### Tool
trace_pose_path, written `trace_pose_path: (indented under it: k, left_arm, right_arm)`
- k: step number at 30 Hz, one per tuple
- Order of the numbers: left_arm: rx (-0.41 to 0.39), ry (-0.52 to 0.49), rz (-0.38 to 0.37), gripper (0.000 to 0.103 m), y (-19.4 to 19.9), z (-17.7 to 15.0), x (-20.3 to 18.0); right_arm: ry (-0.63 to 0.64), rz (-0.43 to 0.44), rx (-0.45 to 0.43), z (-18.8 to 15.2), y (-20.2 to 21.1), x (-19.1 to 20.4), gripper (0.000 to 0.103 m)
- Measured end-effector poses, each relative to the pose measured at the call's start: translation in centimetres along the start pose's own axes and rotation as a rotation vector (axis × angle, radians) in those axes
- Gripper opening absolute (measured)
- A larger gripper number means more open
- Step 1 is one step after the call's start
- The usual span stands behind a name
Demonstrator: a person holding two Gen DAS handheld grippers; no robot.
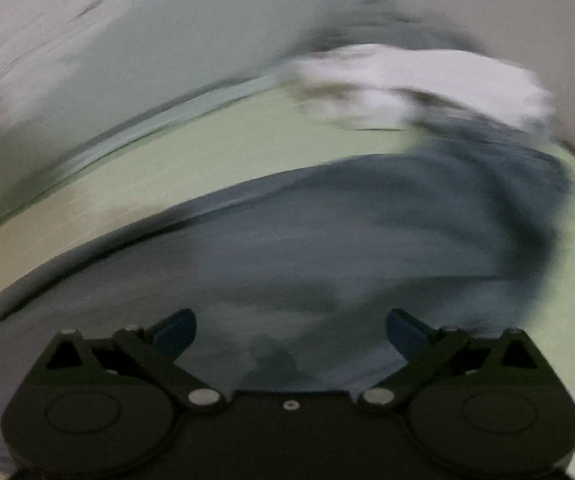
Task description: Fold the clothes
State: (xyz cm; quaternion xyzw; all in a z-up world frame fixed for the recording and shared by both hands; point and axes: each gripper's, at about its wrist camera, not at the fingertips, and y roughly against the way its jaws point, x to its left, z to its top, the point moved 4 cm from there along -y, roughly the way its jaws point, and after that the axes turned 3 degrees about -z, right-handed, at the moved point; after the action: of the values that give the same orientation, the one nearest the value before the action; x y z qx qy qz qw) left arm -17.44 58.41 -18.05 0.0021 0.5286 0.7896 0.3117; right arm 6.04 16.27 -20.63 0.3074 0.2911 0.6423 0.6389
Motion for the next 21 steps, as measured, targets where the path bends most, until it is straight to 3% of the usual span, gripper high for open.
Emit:
trace_pose_path:
  k: [2, 5, 9, 12, 15, 18, 21]
  left_arm:
    - [0.026, -0.032, -0.036, 0.075, -1.4, 0.8, 0.0]
    - [0.041, -0.088, -0.057, 0.052, -3.1, 1.4, -0.5]
    - [0.081, -0.136, -0.003, 0.027, -4.6, 1.6, -0.6]
    - [0.097, -0.155, 0.004, 0.026, -4.8, 1.6, -0.2]
    - [0.099, -0.141, -0.003, 0.025, -4.8, 1.7, 0.1]
    - [0.081, -0.131, -0.023, 0.025, -4.2, 2.0, 0.0]
    - [0.053, -0.123, -0.044, 0.026, -3.8, 2.4, 0.0]
  right_arm:
    - [0.089, 0.062, 0.014, -0.1, -0.9, 5.6, 0.103]
    - [0.287, 0.193, 0.002, -0.4, -1.8, 14.5, 0.103]
    - [0.578, 0.358, -0.038, -1.5, -2.2, 24.8, 0.103]
    - [0.828, 0.461, -0.066, -3.0, -2.4, 31.5, 0.103]
    - [0.994, 0.526, -0.133, -3.0, -2.5, 35.9, 0.103]
    - [0.966, 0.461, -0.228, 0.1, -3.5, 38.6, 0.103]
    - [0.792, 0.437, -0.181, 3.9, -5.1, 38.7, 0.102]
